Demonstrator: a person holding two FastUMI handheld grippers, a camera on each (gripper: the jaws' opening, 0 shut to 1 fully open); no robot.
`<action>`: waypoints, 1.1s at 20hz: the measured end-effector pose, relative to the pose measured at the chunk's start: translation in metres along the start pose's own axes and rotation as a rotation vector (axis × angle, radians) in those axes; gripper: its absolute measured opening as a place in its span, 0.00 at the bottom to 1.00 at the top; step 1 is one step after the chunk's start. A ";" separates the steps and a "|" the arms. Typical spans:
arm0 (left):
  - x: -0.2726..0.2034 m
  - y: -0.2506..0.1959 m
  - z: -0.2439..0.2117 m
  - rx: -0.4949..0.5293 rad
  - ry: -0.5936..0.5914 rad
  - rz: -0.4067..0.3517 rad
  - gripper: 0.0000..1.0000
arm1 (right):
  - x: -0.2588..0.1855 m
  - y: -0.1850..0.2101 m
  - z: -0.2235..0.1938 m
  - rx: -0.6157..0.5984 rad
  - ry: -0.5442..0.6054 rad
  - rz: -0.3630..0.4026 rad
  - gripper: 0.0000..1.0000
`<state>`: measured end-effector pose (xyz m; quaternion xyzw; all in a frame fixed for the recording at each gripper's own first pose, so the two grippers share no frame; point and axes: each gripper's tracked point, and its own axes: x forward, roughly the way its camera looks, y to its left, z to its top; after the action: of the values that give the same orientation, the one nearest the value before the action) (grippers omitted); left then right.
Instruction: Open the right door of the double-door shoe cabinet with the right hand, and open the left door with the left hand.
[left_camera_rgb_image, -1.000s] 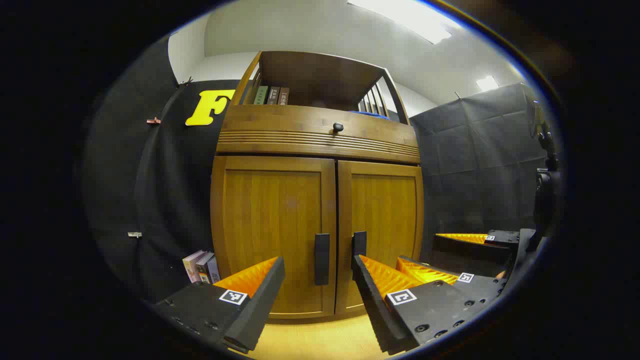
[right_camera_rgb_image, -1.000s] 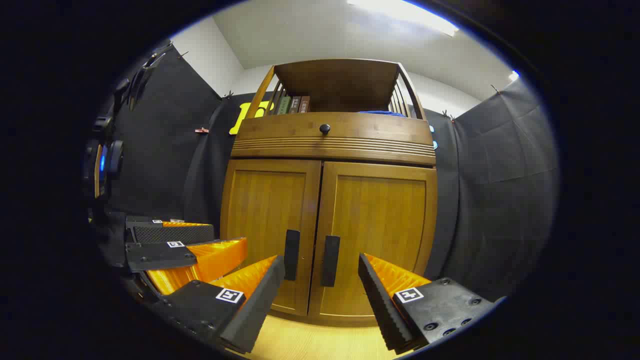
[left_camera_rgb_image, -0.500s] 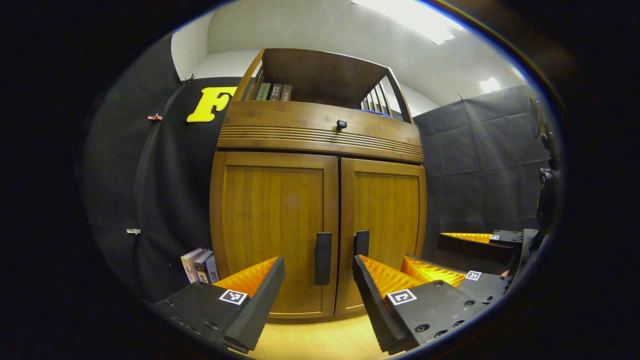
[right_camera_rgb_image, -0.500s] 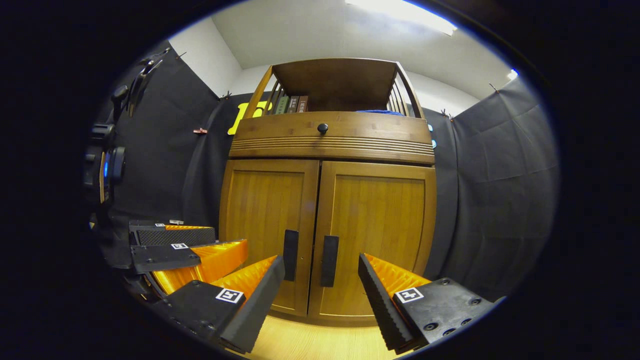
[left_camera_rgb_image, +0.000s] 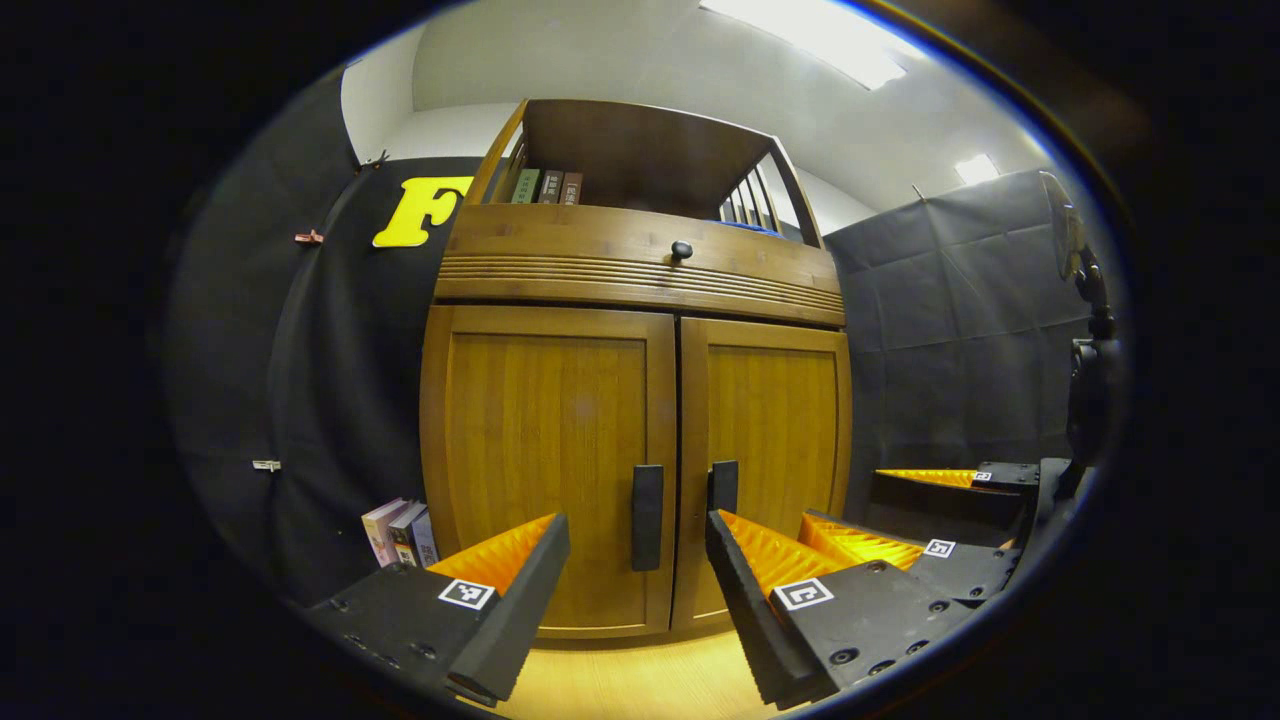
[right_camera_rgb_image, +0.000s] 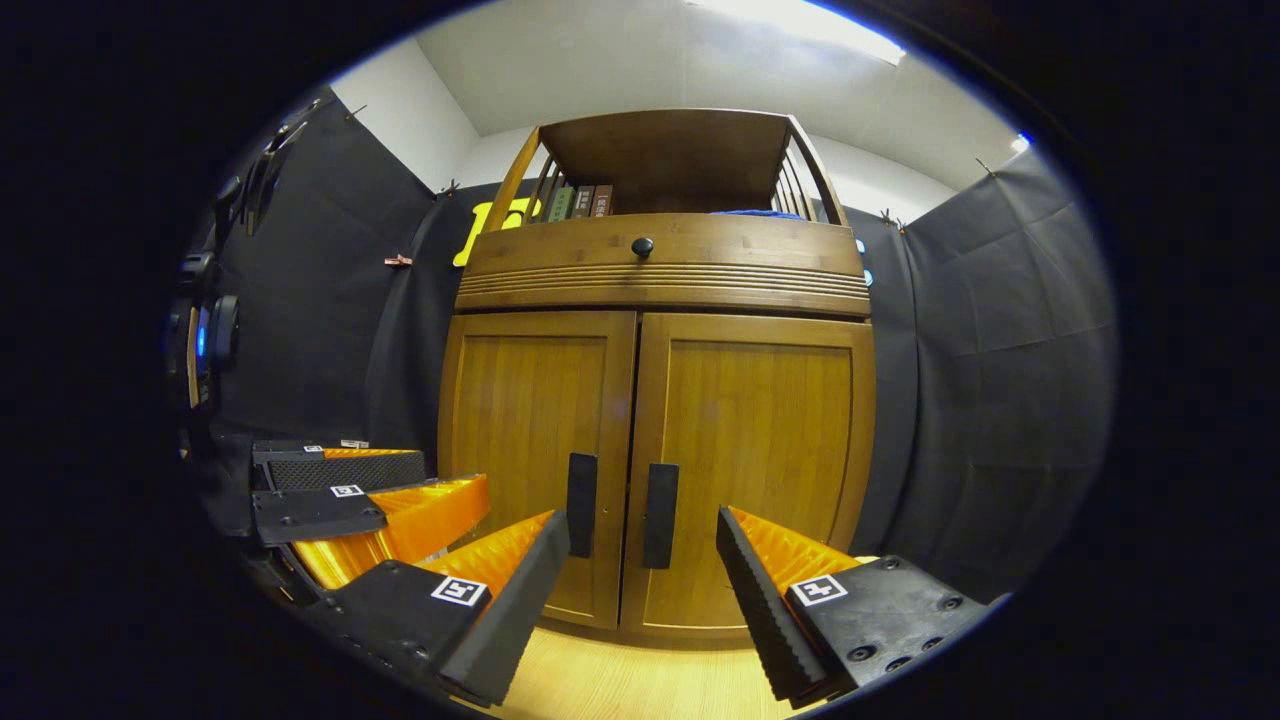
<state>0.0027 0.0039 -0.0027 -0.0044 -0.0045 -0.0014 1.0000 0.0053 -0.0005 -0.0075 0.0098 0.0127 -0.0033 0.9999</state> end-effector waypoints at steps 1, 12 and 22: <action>0.000 0.001 0.001 0.001 -0.003 0.003 0.86 | 0.000 0.000 0.001 -0.002 -0.005 -0.002 0.94; -0.003 0.004 0.000 -0.009 -0.008 -0.017 0.86 | 0.009 -0.003 0.000 -0.010 -0.013 -0.026 0.94; 0.002 0.017 -0.007 -0.012 0.009 -0.011 0.86 | 0.042 0.003 -0.017 0.019 0.022 -0.019 0.94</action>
<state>0.0048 0.0211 -0.0101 -0.0102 -0.0001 -0.0068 0.9999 0.0471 0.0028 -0.0252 0.0191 0.0236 -0.0128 0.9995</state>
